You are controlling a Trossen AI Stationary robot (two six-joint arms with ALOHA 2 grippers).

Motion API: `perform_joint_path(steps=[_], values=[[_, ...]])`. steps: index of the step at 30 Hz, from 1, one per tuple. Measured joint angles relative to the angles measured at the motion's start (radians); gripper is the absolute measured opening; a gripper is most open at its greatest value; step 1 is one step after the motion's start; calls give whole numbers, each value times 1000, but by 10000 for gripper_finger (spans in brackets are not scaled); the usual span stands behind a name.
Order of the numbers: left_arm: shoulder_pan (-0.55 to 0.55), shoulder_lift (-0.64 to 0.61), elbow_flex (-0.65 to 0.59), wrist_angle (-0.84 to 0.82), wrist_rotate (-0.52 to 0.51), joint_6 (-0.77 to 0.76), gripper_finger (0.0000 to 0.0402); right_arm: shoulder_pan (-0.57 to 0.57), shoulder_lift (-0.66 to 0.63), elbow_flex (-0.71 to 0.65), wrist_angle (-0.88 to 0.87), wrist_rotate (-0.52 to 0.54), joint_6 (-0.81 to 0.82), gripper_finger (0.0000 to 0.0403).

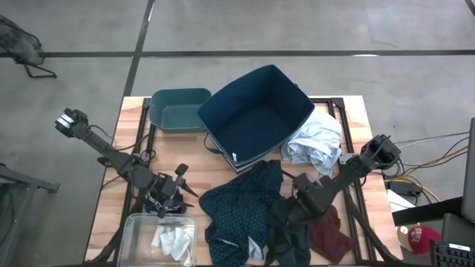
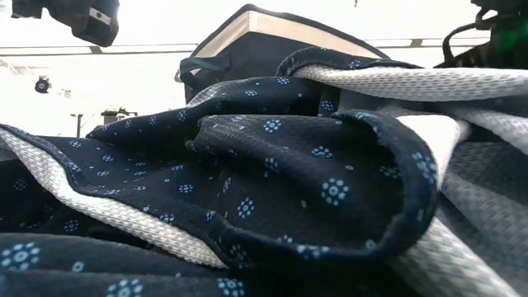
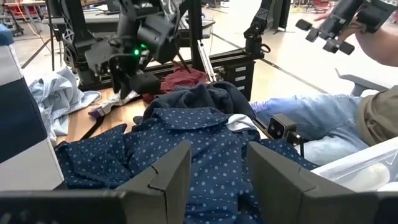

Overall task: Pick & Place Cloths
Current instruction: Put the purple white striped sock into the transparent bin

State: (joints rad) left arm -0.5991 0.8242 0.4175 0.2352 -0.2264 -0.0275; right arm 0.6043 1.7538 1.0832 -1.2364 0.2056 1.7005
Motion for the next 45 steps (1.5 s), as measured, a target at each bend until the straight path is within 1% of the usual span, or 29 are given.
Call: perform_joint_path(steps=[3,7,10,13,17,20,23,28,32,37,43,45], values=[[0,0,0,-1,0,0,163,0,0,-36,48,3,-7,149],[0,0,0,0,-1,-1,163,0,0,-74,69,3,-5,174],[0,0,0,0,-2,-1,163,-1,0,-95,66,4,14,183],[0,0,0,0,-2,-2,163,0,0,-114,66,4,32,182],[0,0,0,0,-2,-2,163,0,0,-139,73,30,36,165],[0,0,0,0,-2,-3,163,0,0,-146,89,58,36,142],[0,0,0,1,-2,-3,163,0,0,-146,100,59,31,104],[0,0,0,0,-2,-3,163,0,0,-126,100,59,18,23],[0,0,0,0,-2,-3,163,0,0,-95,99,72,-6,14],[0,0,0,0,-3,-2,163,0,0,-23,86,142,-60,11],[0,0,0,10,-3,-3,163,0,0,119,27,234,-131,10],[0,0,0,13,-3,-2,163,0,0,169,27,281,-168,10]])
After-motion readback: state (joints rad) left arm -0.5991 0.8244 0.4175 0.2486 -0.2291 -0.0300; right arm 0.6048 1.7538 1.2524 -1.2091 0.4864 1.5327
